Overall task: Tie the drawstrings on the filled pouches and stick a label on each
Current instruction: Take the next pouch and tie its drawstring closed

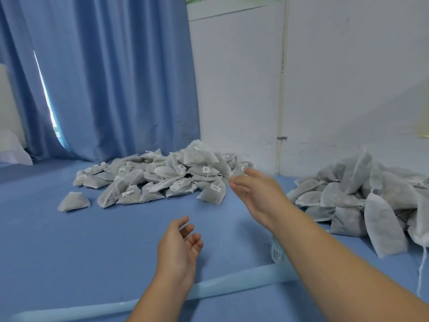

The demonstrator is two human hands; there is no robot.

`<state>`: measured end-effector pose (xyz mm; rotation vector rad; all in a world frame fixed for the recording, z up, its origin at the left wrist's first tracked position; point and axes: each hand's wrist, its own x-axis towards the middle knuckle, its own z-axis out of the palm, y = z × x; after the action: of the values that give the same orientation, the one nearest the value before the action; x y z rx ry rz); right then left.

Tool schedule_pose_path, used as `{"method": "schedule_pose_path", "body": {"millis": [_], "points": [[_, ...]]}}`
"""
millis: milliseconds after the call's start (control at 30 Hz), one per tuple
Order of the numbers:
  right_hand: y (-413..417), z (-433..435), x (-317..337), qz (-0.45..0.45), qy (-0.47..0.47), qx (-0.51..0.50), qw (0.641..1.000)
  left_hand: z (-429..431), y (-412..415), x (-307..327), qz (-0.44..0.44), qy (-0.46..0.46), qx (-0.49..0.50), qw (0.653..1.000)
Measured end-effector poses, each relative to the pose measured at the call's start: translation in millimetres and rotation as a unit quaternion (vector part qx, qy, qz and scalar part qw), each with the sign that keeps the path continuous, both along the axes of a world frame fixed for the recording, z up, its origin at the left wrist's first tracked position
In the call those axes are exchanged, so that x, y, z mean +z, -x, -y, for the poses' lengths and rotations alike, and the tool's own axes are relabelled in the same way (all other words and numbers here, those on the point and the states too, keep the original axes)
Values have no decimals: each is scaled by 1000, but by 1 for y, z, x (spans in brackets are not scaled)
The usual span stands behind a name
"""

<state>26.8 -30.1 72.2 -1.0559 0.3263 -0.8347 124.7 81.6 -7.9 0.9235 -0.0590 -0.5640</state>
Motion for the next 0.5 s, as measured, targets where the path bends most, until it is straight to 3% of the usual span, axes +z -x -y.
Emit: {"method": "schedule_pose_path", "body": {"millis": [167,500], "points": [[13,17,-21,-76,14,-10,997,14,12,5,51,-12,-33,998],[138,42,-74,-183,43,-115,975,91,119,7,103,-26,-198,975]]}}
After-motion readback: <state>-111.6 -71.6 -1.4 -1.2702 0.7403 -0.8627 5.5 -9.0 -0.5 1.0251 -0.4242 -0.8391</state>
